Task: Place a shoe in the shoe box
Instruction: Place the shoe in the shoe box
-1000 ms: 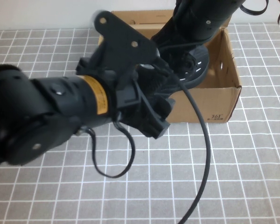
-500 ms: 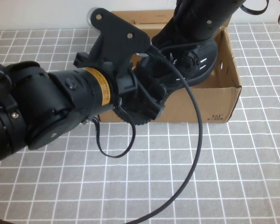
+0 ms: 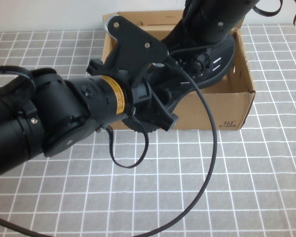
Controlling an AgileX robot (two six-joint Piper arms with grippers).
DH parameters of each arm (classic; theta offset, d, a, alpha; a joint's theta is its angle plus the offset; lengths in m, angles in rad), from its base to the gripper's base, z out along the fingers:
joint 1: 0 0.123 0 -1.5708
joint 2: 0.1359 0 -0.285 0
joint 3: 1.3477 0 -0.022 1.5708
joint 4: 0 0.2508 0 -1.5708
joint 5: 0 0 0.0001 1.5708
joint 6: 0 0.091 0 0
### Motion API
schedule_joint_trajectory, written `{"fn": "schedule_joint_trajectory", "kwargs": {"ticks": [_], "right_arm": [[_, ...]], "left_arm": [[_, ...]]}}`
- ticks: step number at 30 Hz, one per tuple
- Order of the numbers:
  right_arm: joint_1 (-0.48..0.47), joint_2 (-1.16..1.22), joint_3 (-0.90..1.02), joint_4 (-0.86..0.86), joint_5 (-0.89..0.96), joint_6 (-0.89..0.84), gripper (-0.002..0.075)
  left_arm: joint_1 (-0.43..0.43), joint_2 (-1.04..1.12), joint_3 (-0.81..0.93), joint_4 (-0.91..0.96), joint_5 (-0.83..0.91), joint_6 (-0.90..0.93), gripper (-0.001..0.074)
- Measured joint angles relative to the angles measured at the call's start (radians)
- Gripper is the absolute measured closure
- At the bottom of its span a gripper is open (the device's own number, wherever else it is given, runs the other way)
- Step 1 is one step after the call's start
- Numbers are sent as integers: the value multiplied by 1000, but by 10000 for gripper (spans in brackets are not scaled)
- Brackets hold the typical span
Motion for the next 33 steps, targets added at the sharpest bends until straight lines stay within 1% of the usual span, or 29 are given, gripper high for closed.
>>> {"fn": "schedule_joint_trajectory", "kwargs": {"ticks": [3,6,12,15,19,22,25,27,30,33], "right_arm": [[0,1,0,9,0,-6,729],[0,2,0,14,0,-7,729],[0,4,0,23,-13,-7,729],[0,4,0,23,-13,-7,729],[0,4,0,23,-14,-7,714],[0,4,-5,30,-14,-7,637],[0,2,-8,30,-14,-7,506],[0,0,-8,23,-14,-7,440],[0,0,-8,12,-14,-7,402],[0,-9,-8,-15,-12,-7,396]], "left_arm": [[0,8,0,12,2,2,479],[0,12,0,60,12,5,554],[0,13,-2,126,31,5,675],[0,13,-2,131,31,5,696],[0,14,-2,158,18,5,702],[0,20,-2,179,17,5,706],[0,28,0,190,39,5,710],[7,30,0,190,47,5,713],[21,30,0,195,47,5,714],[34,30,0,202,47,5,715]]}}
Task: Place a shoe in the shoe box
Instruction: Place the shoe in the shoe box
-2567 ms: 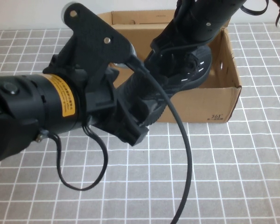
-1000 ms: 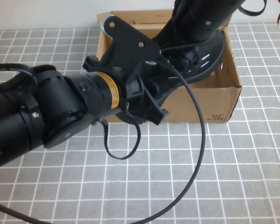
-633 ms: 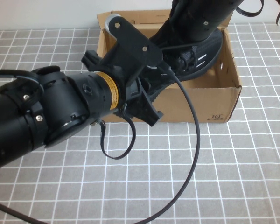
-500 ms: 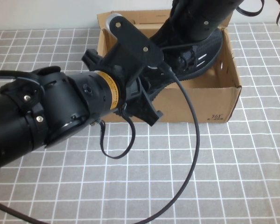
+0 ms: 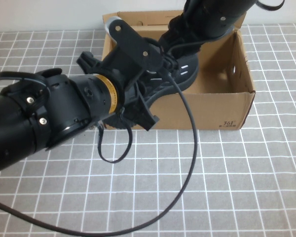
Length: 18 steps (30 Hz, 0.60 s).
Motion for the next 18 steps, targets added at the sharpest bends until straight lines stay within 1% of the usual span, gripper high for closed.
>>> {"fn": "schedule_joint_trajectory", "kwargs": {"ticks": [3,5,7,9,10,12,16,18], "right_arm": [[0,-24,0,-34,0,0,420],[0,-45,0,-58,0,0,459],[0,-70,0,-81,1,0,522],[0,-100,0,-104,1,0,618],[0,-112,0,-111,1,0,653],[0,-144,18,-123,1,0,704],[0,-207,92,-130,1,13,734],[0,-240,151,-139,1,34,738]], "left_arm": [[16,0,0,15,-6,-2,715],[26,0,0,22,-22,-2,715],[36,0,0,22,-37,-7,715],[54,0,0,7,-47,-10,715],[60,0,-2,2,-49,-10,715],[71,0,-15,-3,-49,-10,715],[80,1,-76,-65,-19,0,715],[80,1,-123,-128,18,50,715]]}}
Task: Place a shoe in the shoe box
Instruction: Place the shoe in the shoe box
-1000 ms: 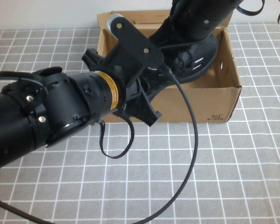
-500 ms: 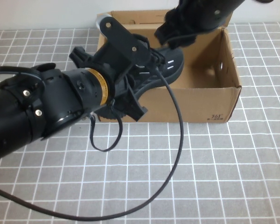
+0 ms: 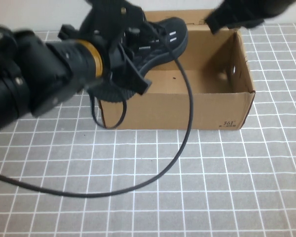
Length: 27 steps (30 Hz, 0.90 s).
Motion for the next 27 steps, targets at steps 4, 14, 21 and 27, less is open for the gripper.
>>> {"fn": "schedule_joint_trajectory", "kwargs": {"ticks": [4,14,21,27], "right_arm": [[0,-65,119,-15,0,40,741],[0,-244,381,-43,0,137,742],[0,-406,538,-89,0,221,742],[0,-527,659,-96,0,267,742]], "left_arm": [[2,2,-88,-160,95,180,715],[115,144,-317,-646,217,750,716],[236,274,-416,-994,252,1173,716],[321,412,-534,-1331,378,1543,716]]}}
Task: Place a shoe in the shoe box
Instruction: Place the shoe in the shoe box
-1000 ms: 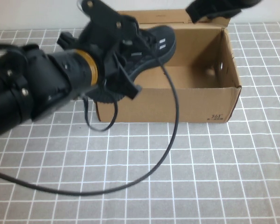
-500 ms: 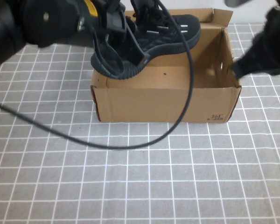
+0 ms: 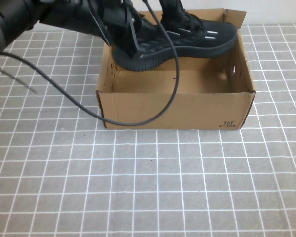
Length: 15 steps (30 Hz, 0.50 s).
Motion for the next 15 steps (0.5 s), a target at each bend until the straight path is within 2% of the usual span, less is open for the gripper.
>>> {"fn": "schedule_joint_trajectory", "kwargs": {"ticks": [7,15], "right_arm": [[0,-108,80,-4,0,40,742],[0,-168,106,-4,0,57,742]], "left_arm": [[92,150,-134,-118,162,219,716],[168,271,-228,-267,309,340,716]]}}
